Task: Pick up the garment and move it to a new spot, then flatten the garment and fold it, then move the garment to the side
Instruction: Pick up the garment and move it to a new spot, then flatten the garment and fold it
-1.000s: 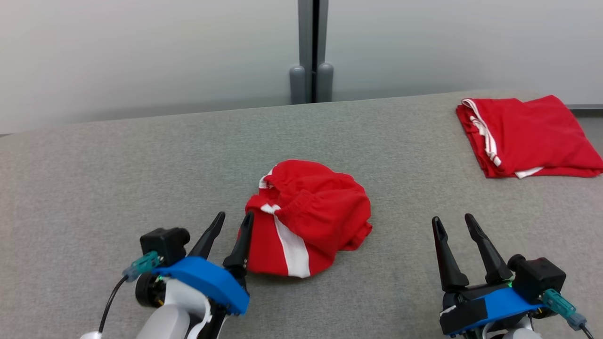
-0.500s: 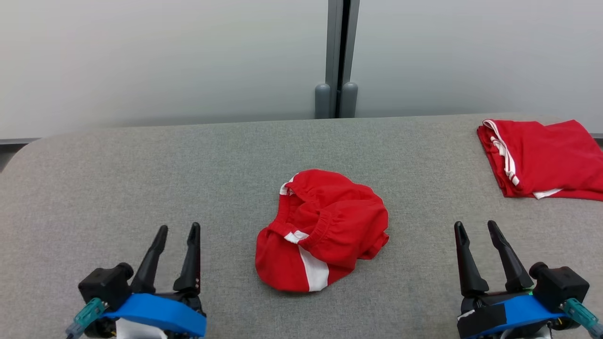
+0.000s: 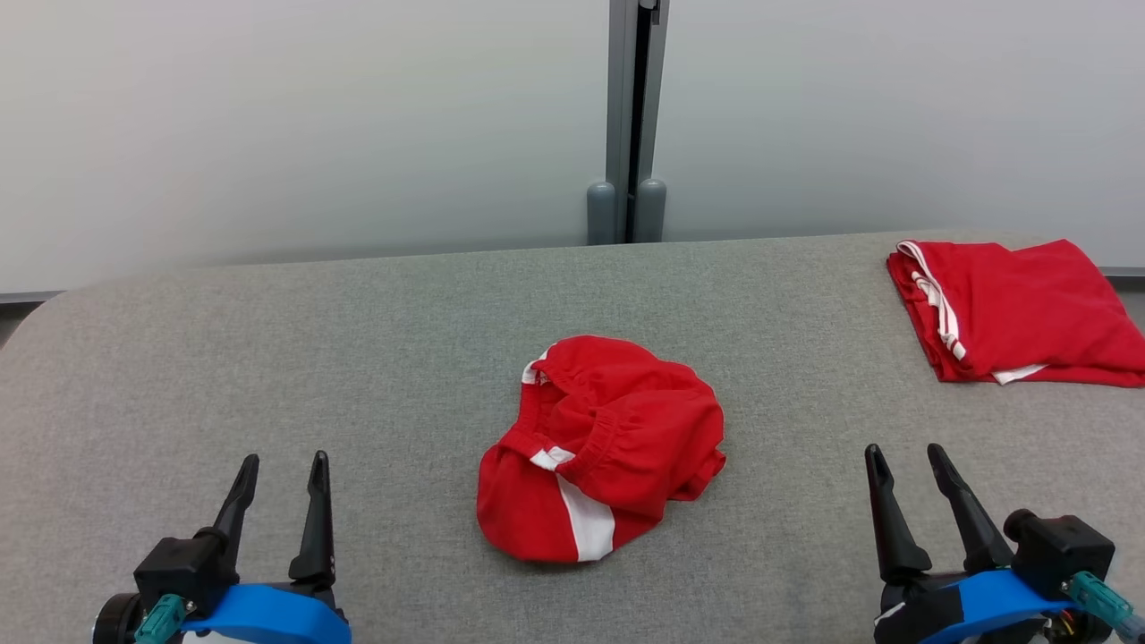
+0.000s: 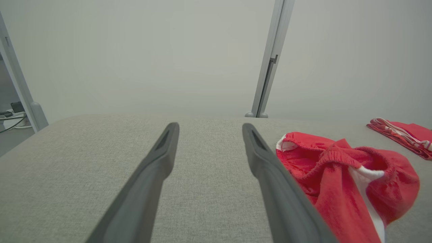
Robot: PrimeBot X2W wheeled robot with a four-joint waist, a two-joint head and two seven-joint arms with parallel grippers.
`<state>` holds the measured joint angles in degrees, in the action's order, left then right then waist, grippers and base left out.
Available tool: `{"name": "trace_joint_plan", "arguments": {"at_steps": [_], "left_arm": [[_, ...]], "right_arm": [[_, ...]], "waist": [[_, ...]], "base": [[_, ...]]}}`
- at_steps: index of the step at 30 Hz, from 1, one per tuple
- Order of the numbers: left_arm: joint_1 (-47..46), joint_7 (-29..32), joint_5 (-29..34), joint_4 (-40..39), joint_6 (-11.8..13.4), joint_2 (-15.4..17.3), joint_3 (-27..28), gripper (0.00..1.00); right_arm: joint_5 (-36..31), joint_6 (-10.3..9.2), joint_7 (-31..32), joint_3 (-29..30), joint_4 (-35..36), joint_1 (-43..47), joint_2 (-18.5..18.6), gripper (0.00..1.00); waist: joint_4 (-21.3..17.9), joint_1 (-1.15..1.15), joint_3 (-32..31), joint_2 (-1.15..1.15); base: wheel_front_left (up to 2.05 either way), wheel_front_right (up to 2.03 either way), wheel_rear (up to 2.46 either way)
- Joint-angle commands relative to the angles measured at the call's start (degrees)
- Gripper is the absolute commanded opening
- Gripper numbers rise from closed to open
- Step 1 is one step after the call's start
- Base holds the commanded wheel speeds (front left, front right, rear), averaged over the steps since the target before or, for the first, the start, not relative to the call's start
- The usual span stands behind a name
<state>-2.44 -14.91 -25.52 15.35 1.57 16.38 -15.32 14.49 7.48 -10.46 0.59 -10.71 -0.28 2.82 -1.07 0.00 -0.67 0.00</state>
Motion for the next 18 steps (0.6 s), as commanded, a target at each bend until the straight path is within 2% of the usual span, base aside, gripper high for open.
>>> {"name": "trace_joint_plan", "arguments": {"at_steps": [1, 6, 18], "left_arm": [[0.1, -0.3, -0.1, 0.9, 0.3, 0.2, 0.8, 1.00], [-0.1, 0.0, -1.2, 2.9, -0.3, 0.5, 1.3, 1.00], [-0.6, 0.9, -2.1, 2.3, 0.0, 0.1, 0.7, 1.00]], "right_arm": [[0.1, 0.03, 0.5, 0.0, 0.1, 0.7, 0.1, 1.00], [0.8, 0.03, 1.4, -0.3, 0.1, 0.9, 0.1, 1.00], [1.4, 0.03, 0.7, -0.9, -0.3, 0.6, 0.1, 1.00]], "waist": [[-0.3, 0.00, 0.0, 0.00], [-1.0, 0.00, 0.3, 0.00], [-1.1, 0.00, 1.1, 0.00]], "base": [[0.00, 0.00, 0.00], [0.00, 0.00, 0.00], [0.00, 0.00, 0.00]]}}
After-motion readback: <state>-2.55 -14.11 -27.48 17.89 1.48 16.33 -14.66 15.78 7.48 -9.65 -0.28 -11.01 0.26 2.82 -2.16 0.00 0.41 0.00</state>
